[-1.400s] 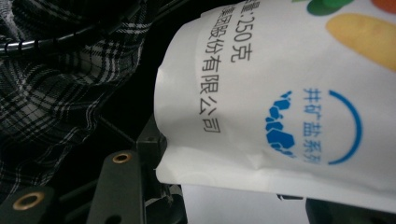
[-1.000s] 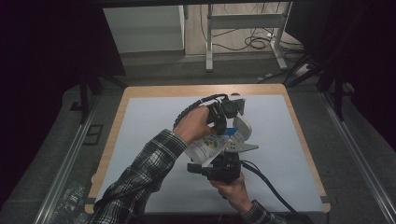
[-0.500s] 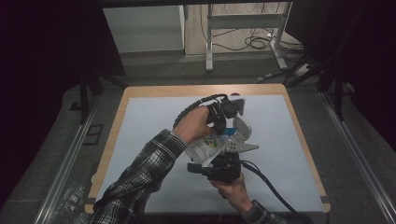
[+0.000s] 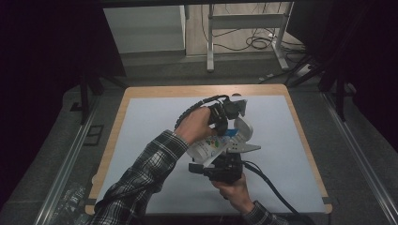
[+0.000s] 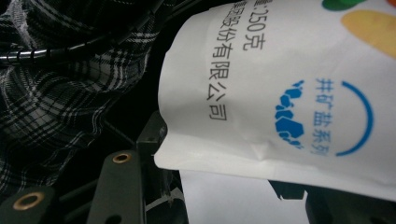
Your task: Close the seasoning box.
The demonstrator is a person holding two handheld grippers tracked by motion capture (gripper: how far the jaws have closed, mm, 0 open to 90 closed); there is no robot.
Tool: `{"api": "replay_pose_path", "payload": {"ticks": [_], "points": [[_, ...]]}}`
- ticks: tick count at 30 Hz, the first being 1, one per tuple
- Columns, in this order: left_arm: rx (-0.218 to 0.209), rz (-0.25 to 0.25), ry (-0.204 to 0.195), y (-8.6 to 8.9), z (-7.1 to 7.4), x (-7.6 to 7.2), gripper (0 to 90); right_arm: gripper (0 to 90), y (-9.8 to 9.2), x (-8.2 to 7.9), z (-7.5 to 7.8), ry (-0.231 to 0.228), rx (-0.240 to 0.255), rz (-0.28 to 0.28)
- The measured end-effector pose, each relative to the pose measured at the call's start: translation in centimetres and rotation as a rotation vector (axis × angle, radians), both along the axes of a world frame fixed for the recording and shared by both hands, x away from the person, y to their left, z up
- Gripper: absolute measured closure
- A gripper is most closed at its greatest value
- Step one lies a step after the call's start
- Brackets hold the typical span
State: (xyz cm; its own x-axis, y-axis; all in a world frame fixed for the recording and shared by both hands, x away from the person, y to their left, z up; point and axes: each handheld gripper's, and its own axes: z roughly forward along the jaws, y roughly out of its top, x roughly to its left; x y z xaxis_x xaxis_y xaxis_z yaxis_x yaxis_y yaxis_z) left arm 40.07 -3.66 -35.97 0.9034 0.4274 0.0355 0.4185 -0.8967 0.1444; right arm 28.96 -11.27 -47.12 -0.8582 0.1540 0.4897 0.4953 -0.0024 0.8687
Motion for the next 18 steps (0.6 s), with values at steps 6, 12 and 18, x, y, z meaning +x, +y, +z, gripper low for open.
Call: {"api": "replay_pose_path", "payload": {"ticks": [6, 12, 18], "points": [[-0.001, 0.003, 0.002, 0.01, -0.01, -0.02, 89.4, 48.4, 0.05, -0.04, -0.02, -0.003, 0.003, -0.001], [0.001, 0.003, 0.003, -0.03, -0.03, -0.01, 89.4, 48.4, 0.06, -0.08, 0.01, 0.001, 0.009, -0.002], [-0.001, 0.001, 0.001, -0.09, -0.02, 0.0, 89.4, 48.5, -0.02, -0.05, 0.05, -0.004, 0.008, -0.004]]}}
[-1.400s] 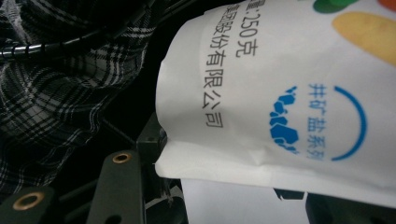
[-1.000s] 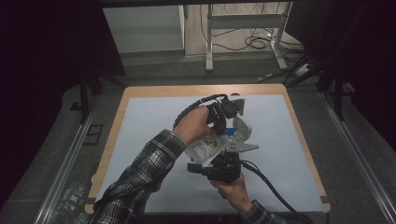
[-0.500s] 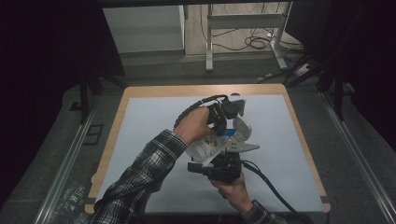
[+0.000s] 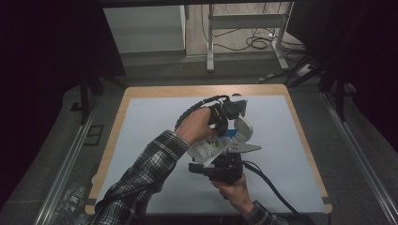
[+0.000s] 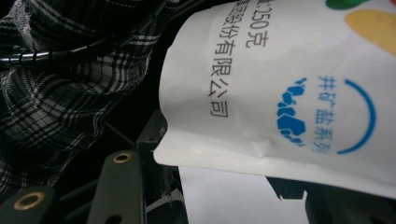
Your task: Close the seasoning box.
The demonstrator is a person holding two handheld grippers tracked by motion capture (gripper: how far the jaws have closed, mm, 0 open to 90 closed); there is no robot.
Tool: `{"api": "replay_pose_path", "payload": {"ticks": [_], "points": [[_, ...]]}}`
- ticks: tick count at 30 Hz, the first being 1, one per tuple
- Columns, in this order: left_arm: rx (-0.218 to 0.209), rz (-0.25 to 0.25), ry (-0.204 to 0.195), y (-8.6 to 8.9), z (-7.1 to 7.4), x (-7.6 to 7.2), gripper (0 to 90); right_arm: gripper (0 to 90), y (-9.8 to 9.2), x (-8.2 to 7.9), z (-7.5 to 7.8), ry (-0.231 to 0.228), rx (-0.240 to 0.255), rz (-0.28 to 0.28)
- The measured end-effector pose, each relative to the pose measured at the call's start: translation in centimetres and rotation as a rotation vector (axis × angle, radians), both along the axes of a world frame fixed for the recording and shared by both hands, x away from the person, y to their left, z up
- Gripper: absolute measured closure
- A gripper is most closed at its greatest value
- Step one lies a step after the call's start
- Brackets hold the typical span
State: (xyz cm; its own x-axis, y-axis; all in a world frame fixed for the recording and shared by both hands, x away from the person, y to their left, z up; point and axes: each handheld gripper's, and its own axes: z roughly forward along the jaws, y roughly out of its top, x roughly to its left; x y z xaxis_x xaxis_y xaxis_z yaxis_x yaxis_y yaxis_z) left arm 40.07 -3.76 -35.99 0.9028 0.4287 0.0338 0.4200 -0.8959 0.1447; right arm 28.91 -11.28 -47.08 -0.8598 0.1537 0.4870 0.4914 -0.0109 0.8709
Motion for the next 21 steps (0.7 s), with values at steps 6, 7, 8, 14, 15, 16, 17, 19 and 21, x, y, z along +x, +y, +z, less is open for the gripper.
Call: {"api": "replay_pose_path", "payload": {"ticks": [6, 7, 8, 14, 15, 16, 17, 19, 21], "points": [[-0.001, 0.001, 0.001, 0.04, -0.04, 0.02, 89.4, 48.5, 0.0, 0.01, -0.02, 0.003, 0.0, 0.001], [0.0, 0.002, 0.002, 0.06, -0.02, 0.0, 89.4, 48.5, 0.0, 0.0, -0.01, 0.001, 0.001, 0.001], [-0.001, 0.001, 0.001, 0.07, -0.01, 0.01, 89.4, 48.5, 0.01, -0.01, -0.01, 0.001, 0.001, 0.001], [-0.006, 0.0, -0.001, 0.1, 0.03, 0.01, 89.4, 48.6, 0.03, -0.02, -0.03, -0.002, 0.001, -0.002], [-0.005, -0.001, -0.002, 0.1, 0.02, 0.02, 89.4, 48.5, 0.03, -0.03, -0.03, 0.0, 0.0, -0.001], [-0.006, 0.0, -0.002, 0.1, 0.01, 0.02, 89.4, 48.6, 0.03, -0.02, -0.04, 0.0, 0.0, 0.0], [-0.007, 0.0, -0.003, 0.1, 0.0, 0.03, 89.4, 48.6, 0.04, 0.0, -0.08, -0.004, -0.003, -0.002], [-0.01, 0.0, -0.004, 0.12, 0.0, 0.02, 89.4, 48.5, 0.04, 0.03, -0.14, -0.006, -0.008, -0.001], [-0.012, 0.001, -0.005, 0.15, -0.01, 0.03, 89.4, 48.6, 0.07, 0.04, -0.22, -0.005, -0.008, -0.003]]}}
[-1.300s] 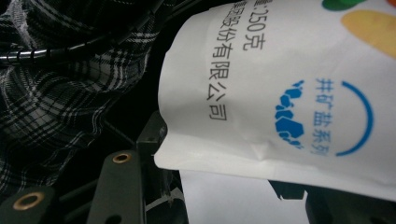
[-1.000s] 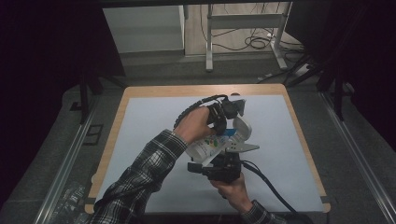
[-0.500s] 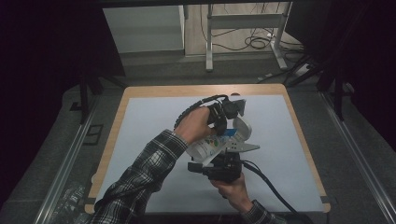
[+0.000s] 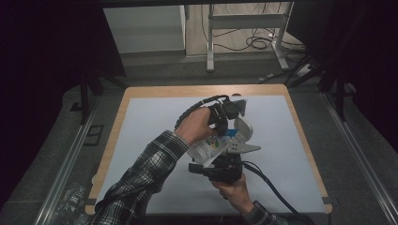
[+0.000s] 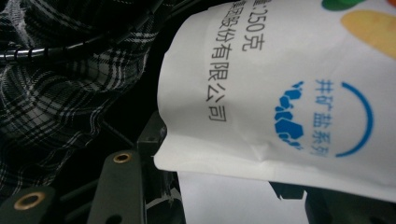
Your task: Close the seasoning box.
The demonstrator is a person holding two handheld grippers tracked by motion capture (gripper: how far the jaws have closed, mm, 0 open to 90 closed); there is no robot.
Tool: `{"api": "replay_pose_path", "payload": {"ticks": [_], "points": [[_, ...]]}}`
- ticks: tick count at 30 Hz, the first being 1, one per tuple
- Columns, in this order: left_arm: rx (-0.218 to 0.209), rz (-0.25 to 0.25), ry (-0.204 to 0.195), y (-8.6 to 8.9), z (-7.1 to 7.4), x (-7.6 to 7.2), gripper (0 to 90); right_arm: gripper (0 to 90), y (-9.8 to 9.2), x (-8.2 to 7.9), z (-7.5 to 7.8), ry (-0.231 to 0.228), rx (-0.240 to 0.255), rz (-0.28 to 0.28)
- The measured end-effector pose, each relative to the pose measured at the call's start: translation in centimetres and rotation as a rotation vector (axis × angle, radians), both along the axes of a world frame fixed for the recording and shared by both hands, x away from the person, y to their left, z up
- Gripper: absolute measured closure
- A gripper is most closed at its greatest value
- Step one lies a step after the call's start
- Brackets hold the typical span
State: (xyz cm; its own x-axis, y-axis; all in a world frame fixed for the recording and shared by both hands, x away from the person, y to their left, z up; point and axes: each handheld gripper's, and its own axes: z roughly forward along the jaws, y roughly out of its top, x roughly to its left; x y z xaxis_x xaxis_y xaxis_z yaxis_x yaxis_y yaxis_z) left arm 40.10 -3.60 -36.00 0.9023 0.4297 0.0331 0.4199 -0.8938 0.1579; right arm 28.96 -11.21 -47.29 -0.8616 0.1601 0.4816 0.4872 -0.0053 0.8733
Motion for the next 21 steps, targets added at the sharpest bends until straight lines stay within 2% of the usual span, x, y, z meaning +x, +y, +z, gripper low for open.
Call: {"api": "replay_pose_path", "payload": {"ticks": [11, 21], "points": [[-0.043, 0.009, -0.016, 0.6, 0.1, -0.1, 89.4, 48.1, 0.4, -0.1, -0.9, -0.012, -0.063, -0.014], [-0.096, 0.018, -0.03, 1.4, 0.1, -0.2, 89.5, 46.7, 0.8, -0.1, -2.1, -0.054, -0.169, -0.042]]}}
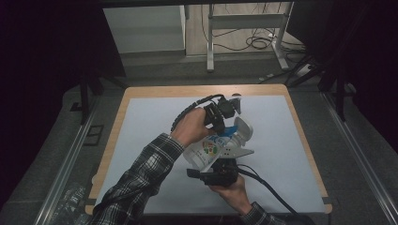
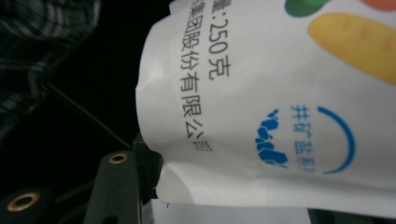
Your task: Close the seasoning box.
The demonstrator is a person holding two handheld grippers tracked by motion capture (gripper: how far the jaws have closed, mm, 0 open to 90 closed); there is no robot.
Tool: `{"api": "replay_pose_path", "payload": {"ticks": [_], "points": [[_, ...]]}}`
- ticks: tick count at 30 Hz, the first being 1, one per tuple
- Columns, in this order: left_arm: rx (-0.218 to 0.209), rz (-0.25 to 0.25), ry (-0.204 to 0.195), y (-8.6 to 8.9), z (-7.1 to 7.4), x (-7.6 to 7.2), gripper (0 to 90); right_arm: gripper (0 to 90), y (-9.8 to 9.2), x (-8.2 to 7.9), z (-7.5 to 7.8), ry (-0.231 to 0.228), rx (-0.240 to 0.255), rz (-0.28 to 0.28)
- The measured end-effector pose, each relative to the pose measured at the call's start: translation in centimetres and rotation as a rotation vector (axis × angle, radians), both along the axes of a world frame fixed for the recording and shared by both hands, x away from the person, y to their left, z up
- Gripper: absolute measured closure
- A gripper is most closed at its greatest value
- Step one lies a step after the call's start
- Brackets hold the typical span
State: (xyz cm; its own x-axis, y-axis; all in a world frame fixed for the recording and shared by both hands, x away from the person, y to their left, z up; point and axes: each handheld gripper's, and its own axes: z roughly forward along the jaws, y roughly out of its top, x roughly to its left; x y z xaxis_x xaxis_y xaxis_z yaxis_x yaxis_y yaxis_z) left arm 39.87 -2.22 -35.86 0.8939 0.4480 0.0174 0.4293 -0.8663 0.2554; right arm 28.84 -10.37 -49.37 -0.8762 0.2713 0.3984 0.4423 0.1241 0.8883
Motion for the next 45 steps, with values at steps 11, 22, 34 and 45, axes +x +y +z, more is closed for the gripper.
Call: {"api": "replay_pose_path", "payload": {"ticks": [11, 22, 34, 45], "points": [[-0.065, 0.002, -0.013, 0.5, 0.1, -0.2, 89.5, 45.6, 0.1, 0.2, -1.1, -0.011, -0.081, -0.02], [-0.146, -0.006, -0.026, 1.4, 0.3, -0.5, 89.5, 44.8, 0.3, 0.4, -1.9, -0.066, -0.177, -0.056], [-0.233, 0.001, -0.026, 3.1, 0.3, -0.9, 89.6, 43.5, 0.5, 0.6, -2.8, -0.095, -0.242, -0.074], [-0.298, 0.008, -0.011, 4.4, 0.1, -1.1, 89.7, 41.3, 0.7, 0.7, -3.3, -0.12, -0.3, -0.08]]}}
